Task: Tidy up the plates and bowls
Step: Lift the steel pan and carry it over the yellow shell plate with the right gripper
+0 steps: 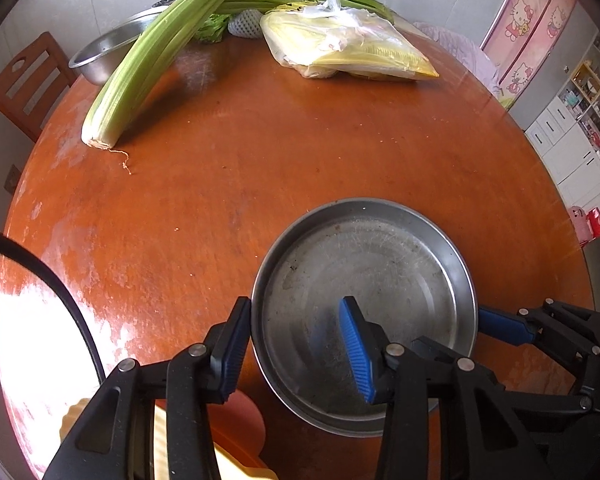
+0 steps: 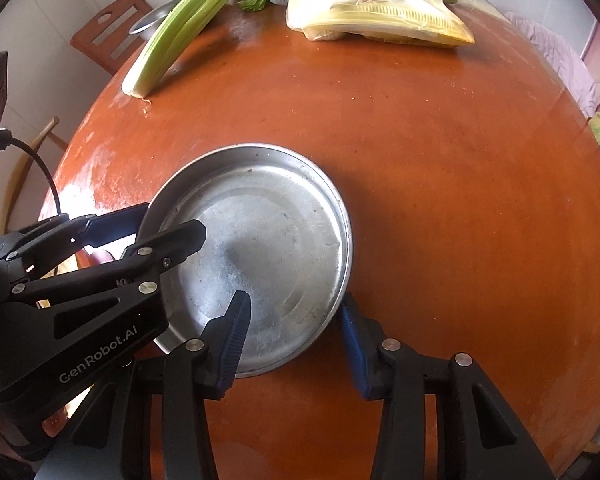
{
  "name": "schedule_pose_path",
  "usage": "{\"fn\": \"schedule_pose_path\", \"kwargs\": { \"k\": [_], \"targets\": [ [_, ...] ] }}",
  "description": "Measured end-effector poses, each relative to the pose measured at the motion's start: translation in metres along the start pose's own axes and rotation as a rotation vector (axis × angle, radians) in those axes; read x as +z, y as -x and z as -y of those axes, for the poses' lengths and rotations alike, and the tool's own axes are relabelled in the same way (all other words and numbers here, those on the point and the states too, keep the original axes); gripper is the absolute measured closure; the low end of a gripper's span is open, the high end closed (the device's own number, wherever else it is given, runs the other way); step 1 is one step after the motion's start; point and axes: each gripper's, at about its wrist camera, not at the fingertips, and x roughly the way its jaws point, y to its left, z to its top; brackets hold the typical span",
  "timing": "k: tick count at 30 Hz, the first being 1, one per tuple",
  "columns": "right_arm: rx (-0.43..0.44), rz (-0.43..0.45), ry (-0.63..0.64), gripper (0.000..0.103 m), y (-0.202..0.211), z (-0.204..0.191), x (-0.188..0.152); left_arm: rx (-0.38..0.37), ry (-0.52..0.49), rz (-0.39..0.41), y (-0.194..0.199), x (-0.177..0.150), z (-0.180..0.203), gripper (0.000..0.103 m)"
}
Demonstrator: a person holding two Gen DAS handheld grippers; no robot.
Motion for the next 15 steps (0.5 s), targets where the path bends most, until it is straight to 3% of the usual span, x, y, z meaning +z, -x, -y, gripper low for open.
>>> {"fn": "schedule_pose_path", "kwargs": {
  "k": [4,15],
  "targets": [
    [-0.03,0.04,0.026,0.056,0.01,-0.003,0.0,-0.01,-0.002,0.036,0.011,0.001,0.002,0.058],
    [-0.009,0.093,0.042,0.056,0.035,-0.008,-0.006,-0.013,0.003,0.092,0.043,-0.009,0.002,0.058]
  ]
}}
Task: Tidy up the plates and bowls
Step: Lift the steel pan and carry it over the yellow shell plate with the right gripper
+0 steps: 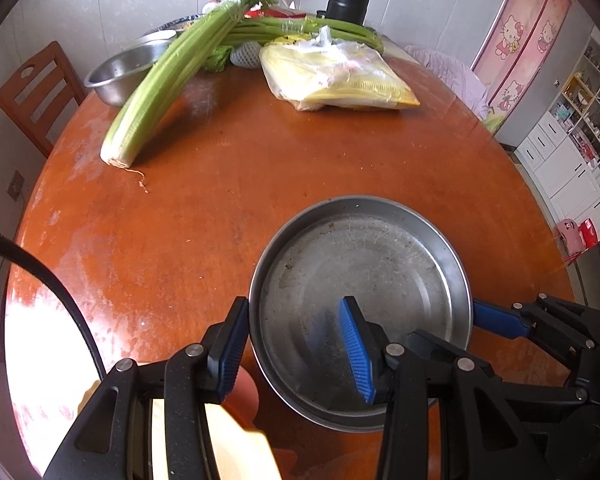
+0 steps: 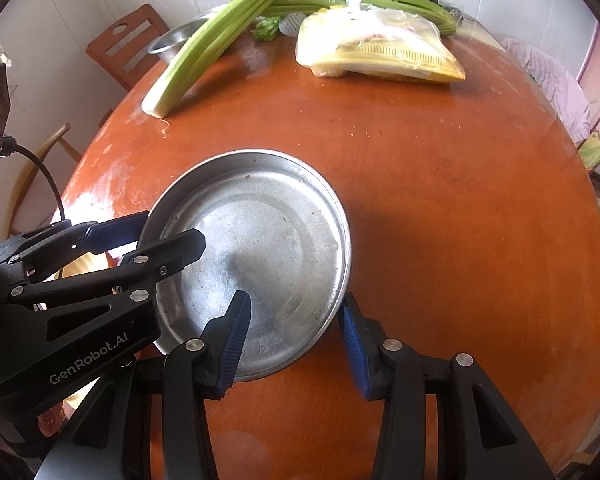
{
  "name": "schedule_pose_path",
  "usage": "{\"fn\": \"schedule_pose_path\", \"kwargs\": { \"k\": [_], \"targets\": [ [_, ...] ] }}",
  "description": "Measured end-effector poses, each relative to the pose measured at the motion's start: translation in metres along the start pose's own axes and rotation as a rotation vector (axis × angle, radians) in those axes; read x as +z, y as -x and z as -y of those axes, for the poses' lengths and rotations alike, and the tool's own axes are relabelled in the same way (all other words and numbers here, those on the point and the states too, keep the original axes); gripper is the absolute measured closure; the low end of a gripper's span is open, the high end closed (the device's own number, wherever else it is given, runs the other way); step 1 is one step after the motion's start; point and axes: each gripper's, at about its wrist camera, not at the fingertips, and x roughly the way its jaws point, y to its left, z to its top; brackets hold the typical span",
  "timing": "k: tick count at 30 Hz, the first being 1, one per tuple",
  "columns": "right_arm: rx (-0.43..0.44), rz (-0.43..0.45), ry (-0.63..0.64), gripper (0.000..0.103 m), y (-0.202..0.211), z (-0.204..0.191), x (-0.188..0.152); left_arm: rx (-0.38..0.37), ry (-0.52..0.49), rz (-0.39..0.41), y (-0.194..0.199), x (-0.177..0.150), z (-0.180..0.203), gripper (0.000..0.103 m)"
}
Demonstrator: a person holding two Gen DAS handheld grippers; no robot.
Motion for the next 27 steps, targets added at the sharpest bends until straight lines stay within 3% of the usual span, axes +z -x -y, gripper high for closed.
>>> {"fn": "schedule_pose_path", "kwargs": {
  "k": [27],
  "targets": [
    [0.048,0.122,0.078,0.056,0.062,-0.04,-0.031,0.042,0.034,0.128,0.08,-0.038,-0.009,0.057]
  ]
}}
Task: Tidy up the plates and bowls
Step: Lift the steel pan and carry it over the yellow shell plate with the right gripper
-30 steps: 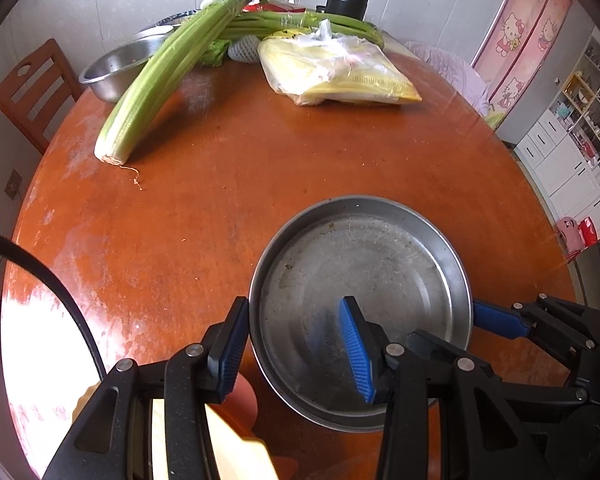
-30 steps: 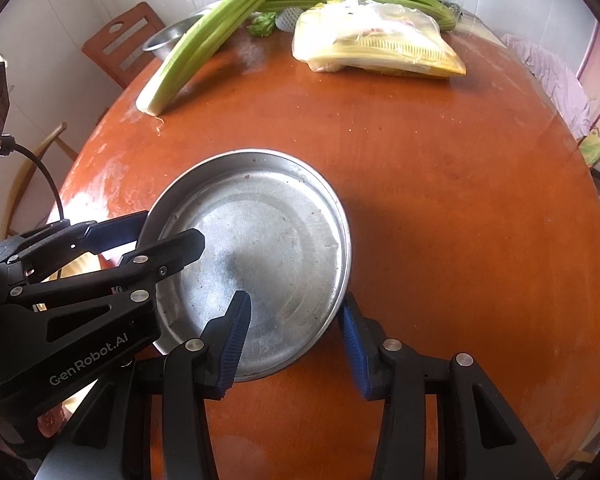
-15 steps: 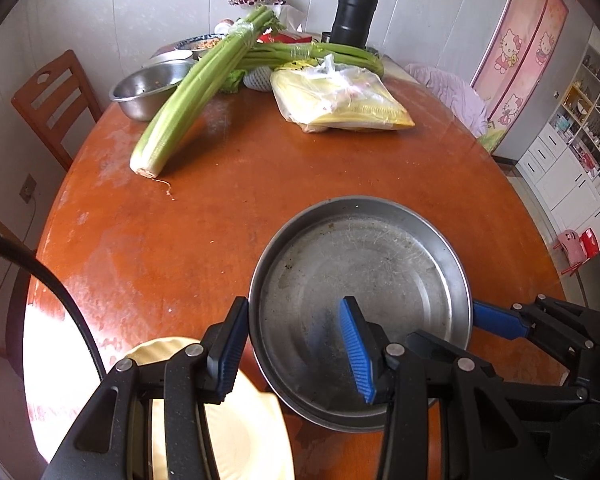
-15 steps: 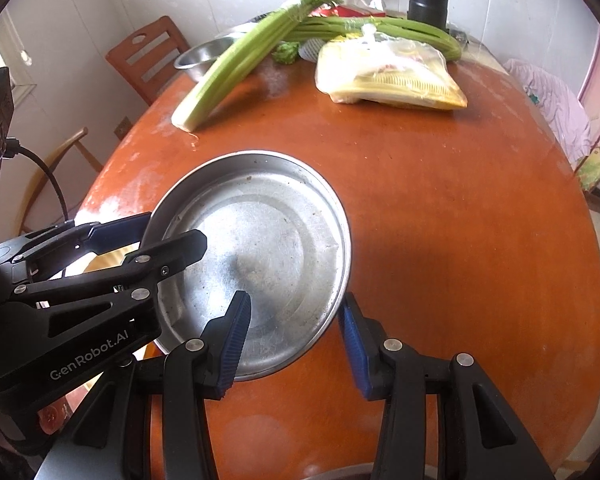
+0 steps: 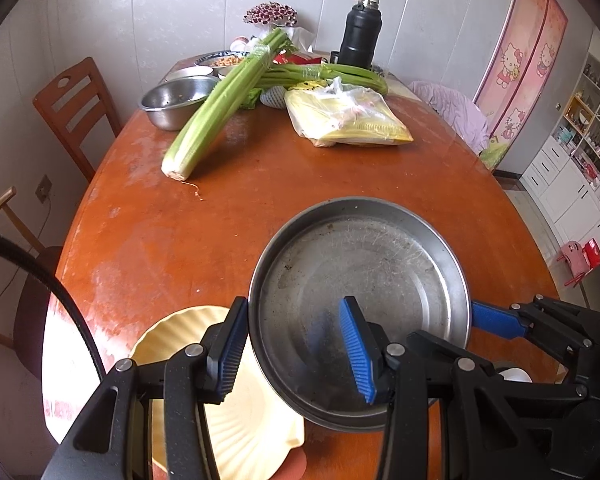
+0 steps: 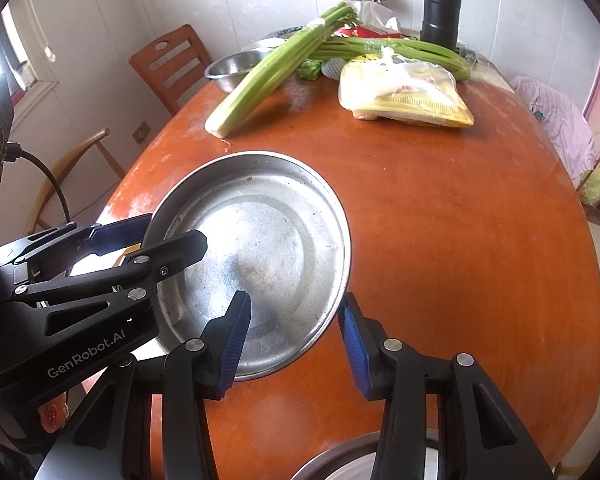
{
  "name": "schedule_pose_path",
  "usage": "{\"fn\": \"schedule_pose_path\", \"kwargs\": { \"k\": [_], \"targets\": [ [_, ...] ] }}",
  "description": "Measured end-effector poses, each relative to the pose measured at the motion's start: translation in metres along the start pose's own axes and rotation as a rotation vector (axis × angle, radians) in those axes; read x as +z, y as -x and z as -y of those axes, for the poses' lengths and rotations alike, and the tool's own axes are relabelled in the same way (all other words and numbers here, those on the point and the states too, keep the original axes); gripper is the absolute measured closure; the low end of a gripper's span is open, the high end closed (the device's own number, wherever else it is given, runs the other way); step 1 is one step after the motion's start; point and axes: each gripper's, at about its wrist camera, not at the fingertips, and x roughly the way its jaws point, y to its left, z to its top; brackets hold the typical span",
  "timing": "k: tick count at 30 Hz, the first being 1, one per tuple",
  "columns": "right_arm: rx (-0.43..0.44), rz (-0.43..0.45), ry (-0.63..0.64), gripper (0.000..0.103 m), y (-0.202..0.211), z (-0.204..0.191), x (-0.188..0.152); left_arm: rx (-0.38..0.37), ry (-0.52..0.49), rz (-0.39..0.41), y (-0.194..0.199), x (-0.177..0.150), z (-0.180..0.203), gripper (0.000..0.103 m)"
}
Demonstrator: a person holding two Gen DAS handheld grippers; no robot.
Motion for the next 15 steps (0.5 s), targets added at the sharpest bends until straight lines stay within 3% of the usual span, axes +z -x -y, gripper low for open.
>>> {"fn": "schedule_pose_path", "kwargs": {
  "k": [15],
  "targets": [
    [0.025,0.031,0.045,0.056,0.02,-0.028,-0.014,0.029,0.019,0.043,0.036,-0.022,-0.012,0.057]
  ]
}}
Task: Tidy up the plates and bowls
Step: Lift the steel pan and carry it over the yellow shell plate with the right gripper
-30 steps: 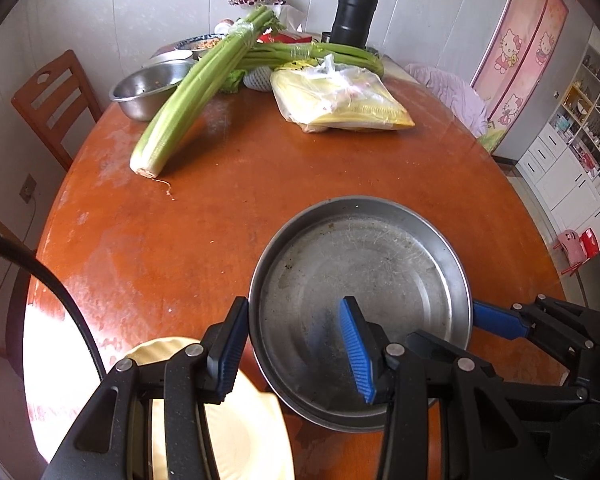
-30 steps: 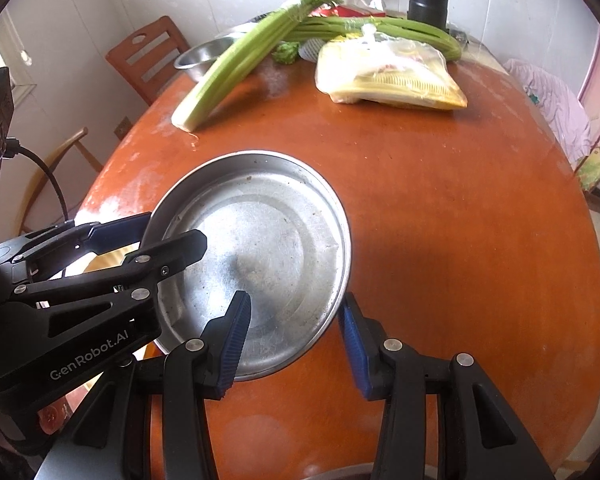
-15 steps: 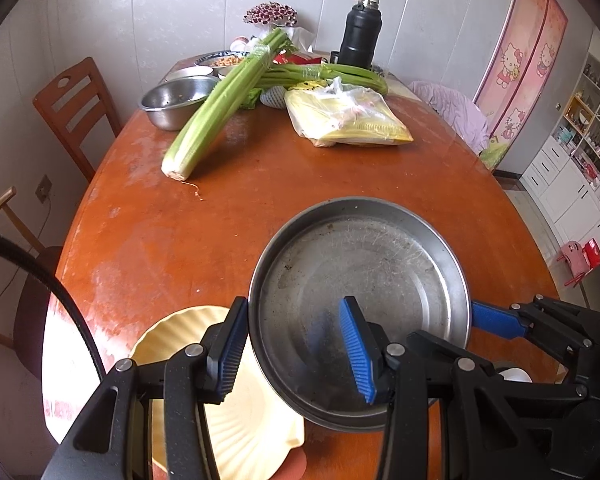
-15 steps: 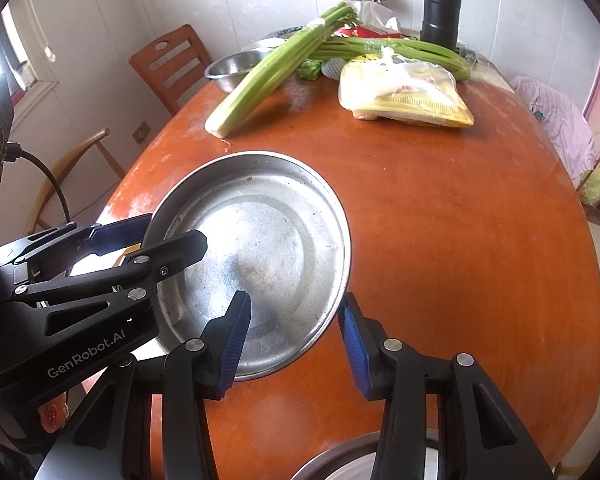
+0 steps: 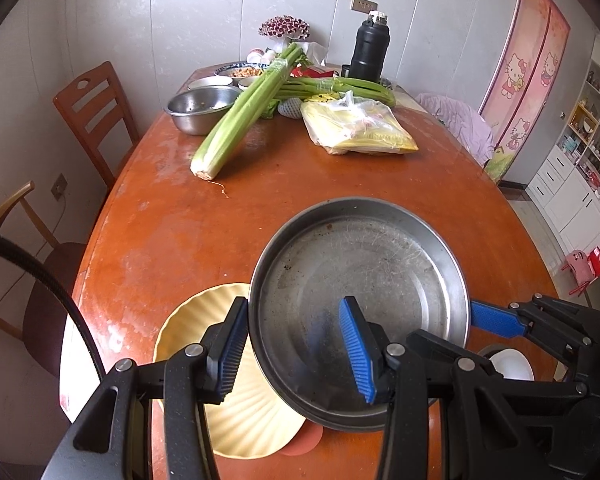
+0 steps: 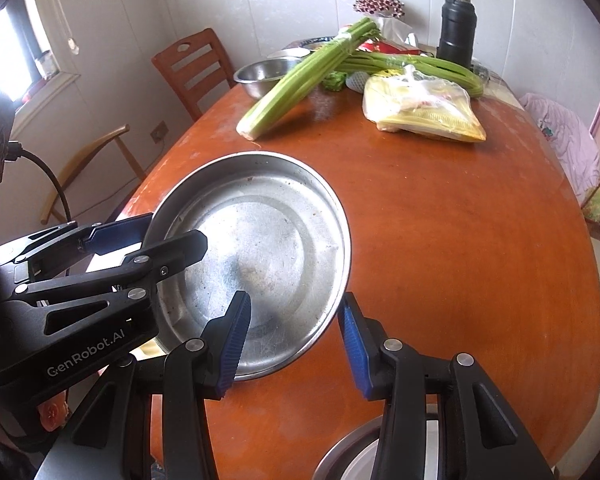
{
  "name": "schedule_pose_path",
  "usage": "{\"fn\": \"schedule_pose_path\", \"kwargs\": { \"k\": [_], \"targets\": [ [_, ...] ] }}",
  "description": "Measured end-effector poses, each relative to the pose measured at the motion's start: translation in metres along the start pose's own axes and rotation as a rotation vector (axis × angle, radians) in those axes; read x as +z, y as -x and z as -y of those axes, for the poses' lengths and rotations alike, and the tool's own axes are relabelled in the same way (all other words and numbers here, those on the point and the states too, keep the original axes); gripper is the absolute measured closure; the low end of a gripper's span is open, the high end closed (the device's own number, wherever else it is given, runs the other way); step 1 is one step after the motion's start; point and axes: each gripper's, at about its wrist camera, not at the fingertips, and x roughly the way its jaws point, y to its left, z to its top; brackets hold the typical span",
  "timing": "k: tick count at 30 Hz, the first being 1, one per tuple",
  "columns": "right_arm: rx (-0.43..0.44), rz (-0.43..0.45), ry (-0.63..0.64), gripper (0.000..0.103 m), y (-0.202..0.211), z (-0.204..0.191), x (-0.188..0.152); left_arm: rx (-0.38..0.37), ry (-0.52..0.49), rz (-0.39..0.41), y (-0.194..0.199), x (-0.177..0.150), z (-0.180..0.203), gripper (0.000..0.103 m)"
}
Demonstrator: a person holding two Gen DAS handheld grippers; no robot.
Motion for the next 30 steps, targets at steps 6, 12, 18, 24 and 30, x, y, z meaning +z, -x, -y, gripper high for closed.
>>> {"fn": "schedule_pose_path", "kwargs": {
  "k": [6,12,18,24,30],
  "targets": [
    [0.005,0.011,0.022,0.056,0.006,-0.011,-0.003,0.007,0.01,0.015,0.01,-0.007,-0.006,0.057],
    [0.01,0.016,0.056,0.056,0.008,-0.026,-0.005,0.02,0.031,0.029,0.022,-0.016,-0.019,0.057],
    [0.032,0.013,0.091,0.056,0.005,-0.046,-0.006,0.049,0.057,0.035,0.03,-0.027,-0.037,0.057],
    [0.06,-0.003,0.121,0.056,-0.008,-0.066,-0.007,0.079,0.088,0.025,0.03,-0.037,-0.06,0.057],
    [0.073,-0.04,0.143,0.056,-0.032,-0.083,-0.006,0.097,0.116,-0.006,0.019,-0.047,-0.079,0.057]
  ]
}}
